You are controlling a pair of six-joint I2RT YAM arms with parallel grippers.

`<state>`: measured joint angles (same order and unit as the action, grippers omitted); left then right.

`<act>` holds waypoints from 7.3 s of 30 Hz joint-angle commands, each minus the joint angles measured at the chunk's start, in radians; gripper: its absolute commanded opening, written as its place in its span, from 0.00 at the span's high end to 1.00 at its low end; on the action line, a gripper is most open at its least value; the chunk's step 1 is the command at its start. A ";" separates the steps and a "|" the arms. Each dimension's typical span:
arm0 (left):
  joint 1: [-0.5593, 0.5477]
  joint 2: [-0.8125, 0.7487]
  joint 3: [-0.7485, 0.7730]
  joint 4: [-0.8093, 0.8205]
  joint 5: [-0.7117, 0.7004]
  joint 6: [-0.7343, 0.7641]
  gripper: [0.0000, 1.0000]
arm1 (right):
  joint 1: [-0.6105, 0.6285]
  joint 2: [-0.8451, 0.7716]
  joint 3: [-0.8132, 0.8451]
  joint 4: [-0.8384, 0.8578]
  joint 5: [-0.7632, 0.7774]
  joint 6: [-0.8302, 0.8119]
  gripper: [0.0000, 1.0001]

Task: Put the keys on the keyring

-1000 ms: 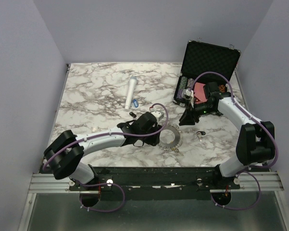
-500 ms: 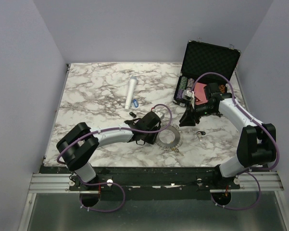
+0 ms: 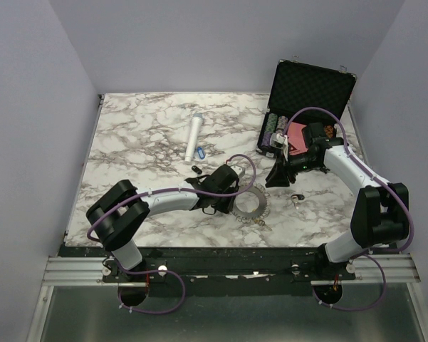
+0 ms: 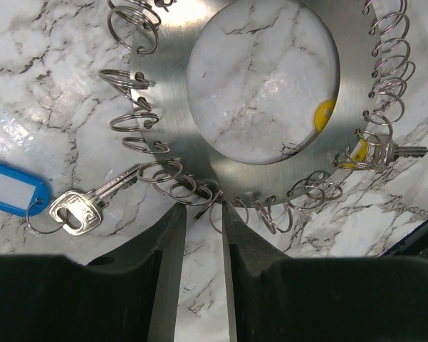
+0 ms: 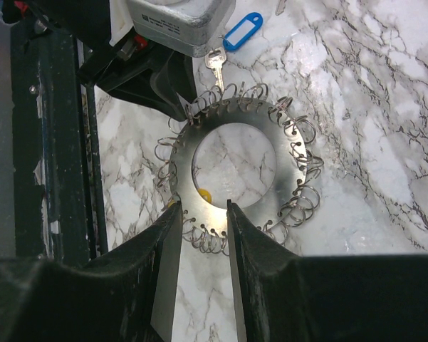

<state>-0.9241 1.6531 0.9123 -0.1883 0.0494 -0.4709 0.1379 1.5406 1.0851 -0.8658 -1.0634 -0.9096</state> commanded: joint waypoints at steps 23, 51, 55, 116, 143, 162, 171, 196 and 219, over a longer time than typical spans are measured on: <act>-0.012 -0.130 0.005 -0.017 0.113 0.084 1.00 | 0.000 0.004 -0.004 -0.071 -0.017 -0.086 0.61; -0.030 -0.317 0.304 -0.251 0.354 0.684 1.00 | 0.049 -0.047 0.162 -0.555 -0.303 -0.704 0.48; -0.030 -0.312 0.290 -0.172 0.359 0.617 1.00 | 0.077 -0.040 0.159 -0.555 -0.337 -0.690 0.48; -0.039 -0.381 -0.096 0.473 0.290 0.221 1.00 | 0.192 -0.060 0.076 -0.435 -0.320 -0.480 1.00; -0.035 -0.404 -0.338 0.819 0.239 0.126 0.59 | 0.195 -0.080 -0.001 -0.145 -0.267 -0.178 1.00; -0.025 -0.527 -0.595 1.177 0.251 0.281 0.16 | 0.195 -0.066 0.012 -0.297 -0.305 -0.383 1.00; -0.025 -0.385 -0.555 1.317 0.316 0.367 0.35 | 0.195 -0.066 0.009 -0.378 -0.311 -0.520 1.00; -0.030 -0.240 -0.487 1.346 0.425 0.262 0.67 | 0.195 -0.065 0.009 -0.386 -0.316 -0.535 1.00; -0.030 -0.412 -0.507 1.106 0.440 0.417 1.00 | 0.195 -0.083 0.097 -0.525 -0.238 -0.598 0.51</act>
<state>-0.9512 1.3590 0.4095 1.0424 0.4583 -0.1944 0.3267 1.4845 1.1084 -1.2903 -1.3228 -1.4578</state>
